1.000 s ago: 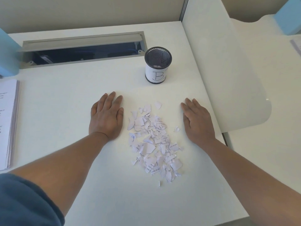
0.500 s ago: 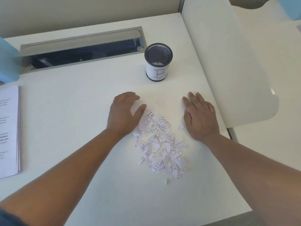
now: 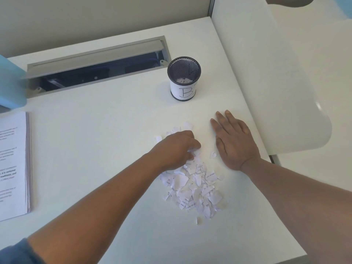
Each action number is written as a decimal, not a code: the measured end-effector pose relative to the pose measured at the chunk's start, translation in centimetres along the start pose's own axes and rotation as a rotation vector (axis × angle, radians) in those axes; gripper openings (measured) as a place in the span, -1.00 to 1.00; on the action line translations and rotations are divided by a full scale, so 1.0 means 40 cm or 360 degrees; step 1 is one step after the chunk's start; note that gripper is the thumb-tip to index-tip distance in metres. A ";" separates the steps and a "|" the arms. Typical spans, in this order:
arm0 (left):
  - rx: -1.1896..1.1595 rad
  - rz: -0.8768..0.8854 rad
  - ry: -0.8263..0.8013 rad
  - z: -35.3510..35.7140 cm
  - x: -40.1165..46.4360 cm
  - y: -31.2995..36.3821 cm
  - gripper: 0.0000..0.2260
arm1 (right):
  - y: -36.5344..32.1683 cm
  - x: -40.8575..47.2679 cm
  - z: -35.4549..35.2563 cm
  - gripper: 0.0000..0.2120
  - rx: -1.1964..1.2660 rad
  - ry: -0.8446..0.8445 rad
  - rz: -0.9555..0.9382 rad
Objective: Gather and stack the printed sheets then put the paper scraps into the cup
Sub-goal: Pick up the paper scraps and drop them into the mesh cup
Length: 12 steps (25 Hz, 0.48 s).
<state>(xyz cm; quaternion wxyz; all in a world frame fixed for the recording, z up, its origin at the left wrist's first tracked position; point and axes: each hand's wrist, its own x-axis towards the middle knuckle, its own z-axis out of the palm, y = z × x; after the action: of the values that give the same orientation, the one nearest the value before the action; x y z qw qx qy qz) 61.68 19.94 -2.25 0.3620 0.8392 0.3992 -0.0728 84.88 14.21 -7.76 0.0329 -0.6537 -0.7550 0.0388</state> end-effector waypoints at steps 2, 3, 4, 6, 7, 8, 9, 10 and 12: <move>-0.0099 -0.0024 0.0007 -0.001 -0.003 0.001 -0.75 | 0.004 0.003 0.001 -0.46 0.0011 0.0010 -0.0038; -0.0136 -0.0025 0.0021 -0.006 -0.006 0.001 -0.76 | 0.005 0.004 0.002 -0.46 0.0017 0.0014 -0.0035; -0.0175 -0.0040 0.0035 -0.012 -0.011 0.002 -0.78 | 0.004 0.004 0.003 -0.46 0.0029 0.0011 -0.0024; -0.0286 -0.0105 0.0079 -0.031 -0.019 0.000 -0.81 | 0.005 0.004 0.004 -0.46 0.0050 0.0009 -0.0016; -0.0343 -0.0148 0.0104 -0.041 -0.021 -0.002 -0.83 | 0.006 0.004 0.004 -0.46 0.0057 0.0009 -0.0019; -0.0388 -0.0189 0.0124 -0.052 -0.023 -0.004 -0.85 | 0.006 0.004 0.004 -0.46 0.0063 0.0006 -0.0020; -0.0425 -0.0223 0.0139 -0.062 -0.025 -0.006 -0.86 | 0.007 0.004 0.004 -0.46 0.0069 0.0003 -0.0019; -0.0471 -0.0252 0.0159 -0.070 -0.026 -0.007 -0.88 | 0.006 0.003 0.004 -0.47 0.0072 0.0007 -0.0016; -0.0565 -0.0281 0.0216 -0.081 -0.027 -0.006 -0.90 | 0.006 0.002 0.006 -0.47 0.0077 0.0024 -0.0030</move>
<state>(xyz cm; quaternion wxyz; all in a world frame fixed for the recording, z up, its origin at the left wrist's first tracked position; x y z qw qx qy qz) 60.26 21.54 0.43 0.4688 0.7269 0.5013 0.0239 85.08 14.32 -8.02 0.0548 -0.6459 -0.7597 0.0518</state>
